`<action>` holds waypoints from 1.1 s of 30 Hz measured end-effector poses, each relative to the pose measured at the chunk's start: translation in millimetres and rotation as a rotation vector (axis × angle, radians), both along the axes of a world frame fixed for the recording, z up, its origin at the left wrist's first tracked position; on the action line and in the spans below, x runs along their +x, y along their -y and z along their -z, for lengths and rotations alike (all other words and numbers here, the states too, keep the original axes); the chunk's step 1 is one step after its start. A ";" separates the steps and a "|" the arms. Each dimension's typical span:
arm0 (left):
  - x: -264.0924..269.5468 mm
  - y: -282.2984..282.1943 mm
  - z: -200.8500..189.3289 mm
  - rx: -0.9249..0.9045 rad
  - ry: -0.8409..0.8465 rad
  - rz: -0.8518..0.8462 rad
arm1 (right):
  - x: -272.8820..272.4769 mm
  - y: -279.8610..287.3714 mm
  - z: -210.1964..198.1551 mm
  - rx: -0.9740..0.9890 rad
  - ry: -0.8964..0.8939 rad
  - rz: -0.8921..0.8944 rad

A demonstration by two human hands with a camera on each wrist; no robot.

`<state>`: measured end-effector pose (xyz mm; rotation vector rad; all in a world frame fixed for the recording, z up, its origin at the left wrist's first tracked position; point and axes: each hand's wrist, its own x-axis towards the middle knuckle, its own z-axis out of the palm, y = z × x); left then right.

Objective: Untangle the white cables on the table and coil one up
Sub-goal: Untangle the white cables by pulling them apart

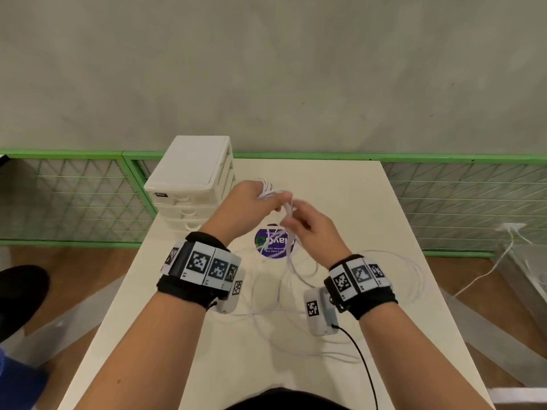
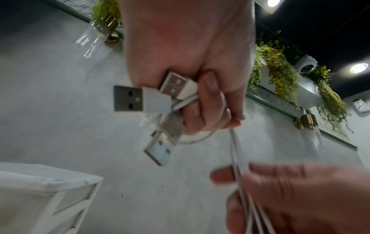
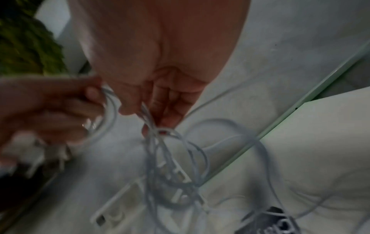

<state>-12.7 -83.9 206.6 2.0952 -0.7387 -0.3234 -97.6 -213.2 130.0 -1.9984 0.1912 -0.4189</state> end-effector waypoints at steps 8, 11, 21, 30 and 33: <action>11.0 -16.1 12.0 -0.344 -0.135 -0.358 | -12.0 10.9 23.9 0.011 -0.256 -0.040; 18.2 -18.8 9.6 -0.402 -0.153 -0.419 | -21.6 19.4 26.4 0.073 -0.127 0.126; 2.8 -10.6 32.8 -0.377 -0.300 -0.468 | -37.3 55.5 -18.3 0.273 0.097 0.343; -30.8 19.4 14.5 -0.438 -0.479 -0.197 | -40.7 54.0 -47.1 0.375 0.102 0.038; -35.8 35.8 6.5 -0.443 -0.395 -0.132 | -35.7 53.9 -50.4 0.372 0.092 0.007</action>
